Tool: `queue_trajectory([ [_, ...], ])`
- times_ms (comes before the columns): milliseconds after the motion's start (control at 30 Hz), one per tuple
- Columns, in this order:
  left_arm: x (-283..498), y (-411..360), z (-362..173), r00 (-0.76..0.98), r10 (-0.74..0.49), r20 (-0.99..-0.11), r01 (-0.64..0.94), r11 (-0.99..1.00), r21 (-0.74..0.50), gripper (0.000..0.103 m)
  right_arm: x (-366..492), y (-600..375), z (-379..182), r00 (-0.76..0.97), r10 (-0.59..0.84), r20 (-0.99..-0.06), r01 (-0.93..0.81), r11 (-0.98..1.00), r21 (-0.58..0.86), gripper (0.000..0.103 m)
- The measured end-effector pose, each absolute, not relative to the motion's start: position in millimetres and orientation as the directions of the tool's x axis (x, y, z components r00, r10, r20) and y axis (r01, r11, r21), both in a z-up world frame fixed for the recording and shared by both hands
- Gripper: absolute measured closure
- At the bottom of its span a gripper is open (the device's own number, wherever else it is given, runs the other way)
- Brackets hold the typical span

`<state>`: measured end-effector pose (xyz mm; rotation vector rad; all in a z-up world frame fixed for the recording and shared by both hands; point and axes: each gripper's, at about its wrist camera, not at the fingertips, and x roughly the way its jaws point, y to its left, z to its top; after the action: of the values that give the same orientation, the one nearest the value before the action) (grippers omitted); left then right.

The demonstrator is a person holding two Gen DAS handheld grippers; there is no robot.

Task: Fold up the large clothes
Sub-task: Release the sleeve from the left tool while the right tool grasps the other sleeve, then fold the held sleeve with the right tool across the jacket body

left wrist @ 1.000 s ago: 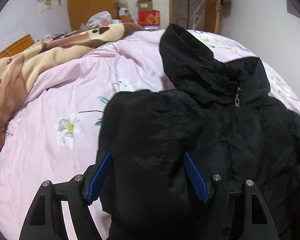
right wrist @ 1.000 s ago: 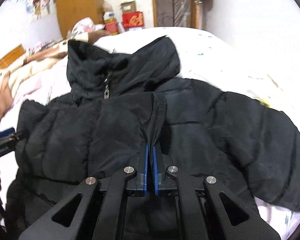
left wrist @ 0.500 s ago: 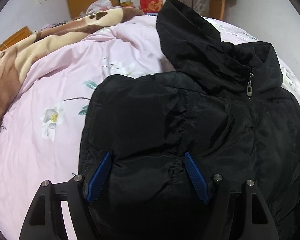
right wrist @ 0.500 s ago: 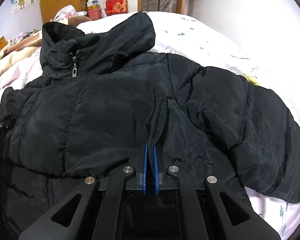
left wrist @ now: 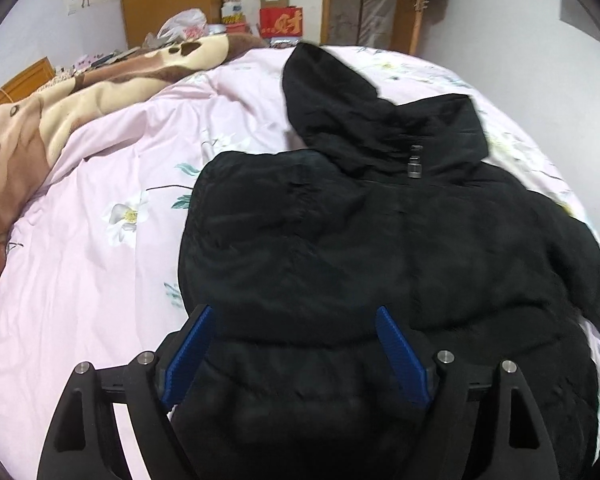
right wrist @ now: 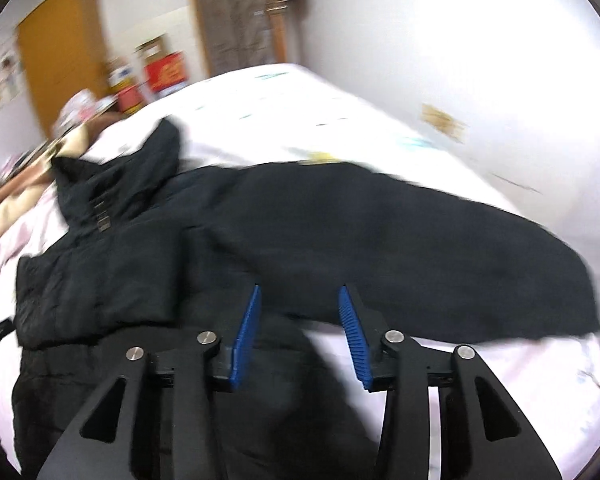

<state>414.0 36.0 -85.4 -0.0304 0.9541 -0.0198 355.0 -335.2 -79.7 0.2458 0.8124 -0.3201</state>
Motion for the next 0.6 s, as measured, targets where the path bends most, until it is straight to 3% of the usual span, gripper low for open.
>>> queue_trajectory([
  [133, 385, 7, -71, 0.593, -0.089, -0.800, 0.066, 0.996, -0.062, 0.019, 309, -401, -76, 0.595, -0.289, -0.750, 0.513, 0.855, 0.077, 0.047],
  [233, 376, -17, -69, 0.574, -0.141, -0.806, 0.087, 0.990, -0.111, 0.018, 283, -449, -77, 0.563, -0.291, -0.774, 0.571, 0.813, 0.110, 0.036],
  [367, 370, -51, -64, 0.571, -0.186, -0.800, 0.127, 0.982, -0.138, 0.018, 260, -490, -77, 0.523, -0.363, -0.771, 0.648, 0.757, 0.083, 0.033],
  [600, 371, -101, -63, 0.553, -0.224, -0.803, 0.197, 0.971, -0.135, 0.018, 250, -535, -89, 0.481, -0.371, -0.794, 0.694, 0.715, 0.087, 0.027],
])
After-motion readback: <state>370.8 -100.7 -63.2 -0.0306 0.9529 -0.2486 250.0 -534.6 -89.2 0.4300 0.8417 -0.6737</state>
